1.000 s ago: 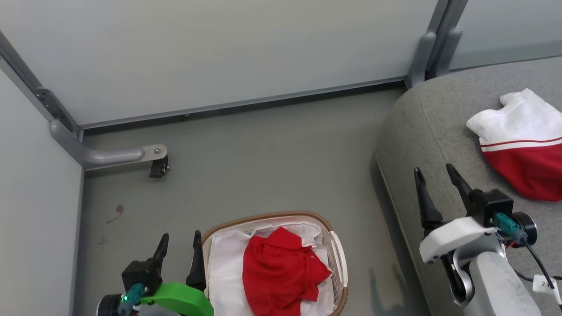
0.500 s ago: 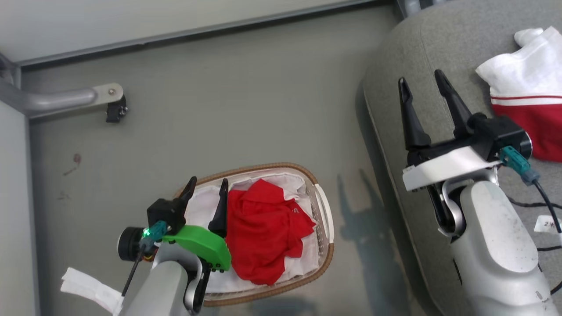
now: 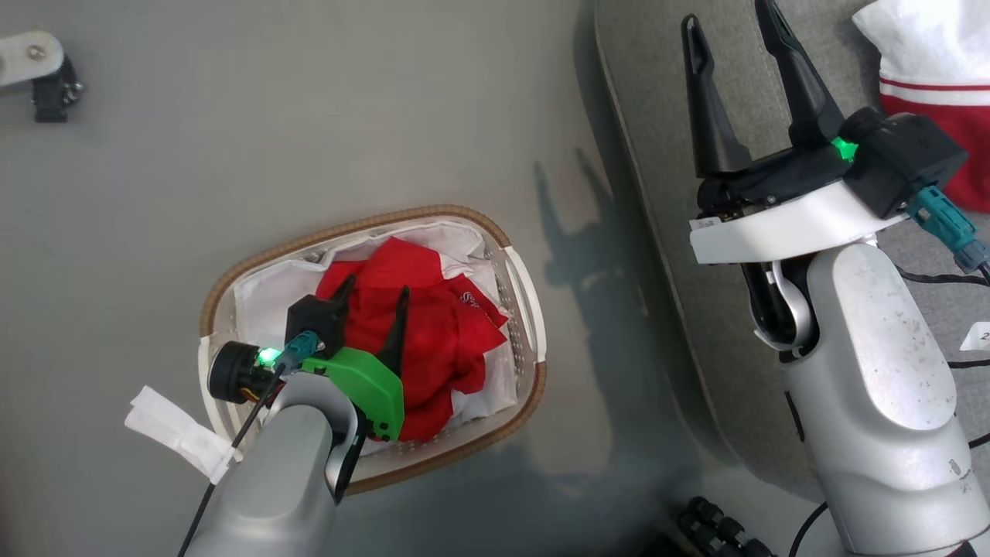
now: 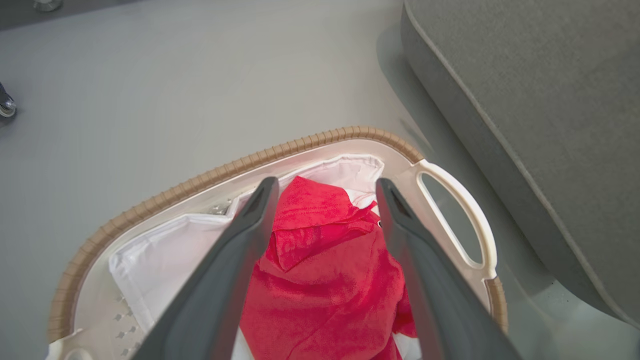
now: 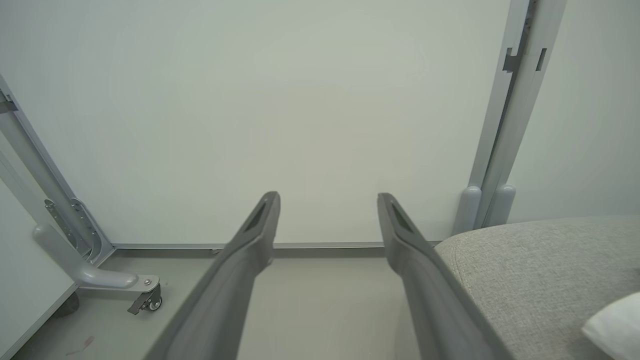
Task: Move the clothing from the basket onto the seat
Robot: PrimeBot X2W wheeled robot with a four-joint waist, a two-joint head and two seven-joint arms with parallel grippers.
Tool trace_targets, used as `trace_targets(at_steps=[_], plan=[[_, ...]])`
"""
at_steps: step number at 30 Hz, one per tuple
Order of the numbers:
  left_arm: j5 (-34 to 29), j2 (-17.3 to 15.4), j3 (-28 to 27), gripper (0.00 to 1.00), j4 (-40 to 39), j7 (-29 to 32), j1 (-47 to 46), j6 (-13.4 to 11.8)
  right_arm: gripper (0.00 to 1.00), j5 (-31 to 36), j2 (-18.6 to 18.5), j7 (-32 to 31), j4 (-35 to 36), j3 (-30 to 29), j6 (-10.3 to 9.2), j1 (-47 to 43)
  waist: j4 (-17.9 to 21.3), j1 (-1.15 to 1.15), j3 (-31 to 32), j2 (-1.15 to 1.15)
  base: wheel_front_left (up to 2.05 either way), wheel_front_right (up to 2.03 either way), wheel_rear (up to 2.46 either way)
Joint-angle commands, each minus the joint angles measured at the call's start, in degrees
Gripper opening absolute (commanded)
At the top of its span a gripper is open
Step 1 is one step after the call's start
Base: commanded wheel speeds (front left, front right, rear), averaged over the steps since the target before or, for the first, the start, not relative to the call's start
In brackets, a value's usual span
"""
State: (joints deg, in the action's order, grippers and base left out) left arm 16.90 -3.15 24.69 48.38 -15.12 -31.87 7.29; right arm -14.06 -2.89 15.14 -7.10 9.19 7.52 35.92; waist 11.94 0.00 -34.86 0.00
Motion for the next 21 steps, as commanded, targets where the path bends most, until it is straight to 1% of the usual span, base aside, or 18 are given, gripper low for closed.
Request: trace_targets(at_steps=[1, 13, 21], plan=[[0.4, -0.7, 1.0, 1.00, 0.8, -0.1, -1.6, 0.2, 1.00, -0.7, -0.1, 0.0, 0.8, 0.3, -0.06, 1.1, 4.4, 0.00, -6.2, 0.00, 0.00, 0.00, 0.00], [4.0, -5.5, 10.0, 1.00, 6.6, -0.1, -7.6, 0.3, 1.00, -3.9, -0.1, 0.0, 4.5, 1.5, -0.06, 4.7, 7.8, 0.00, -14.0, 0.00, 0.00, 0.00, 0.00], [5.2, -8.0, 16.3, 1.00, 11.6, 0.0, -11.4, 0.3, 1.00, -5.3, -0.1, 0.0, 6.5, 2.3, -0.06, 5.8, 9.6, 0.00, -17.3, 0.00, 0.00, 0.00, 0.00]])
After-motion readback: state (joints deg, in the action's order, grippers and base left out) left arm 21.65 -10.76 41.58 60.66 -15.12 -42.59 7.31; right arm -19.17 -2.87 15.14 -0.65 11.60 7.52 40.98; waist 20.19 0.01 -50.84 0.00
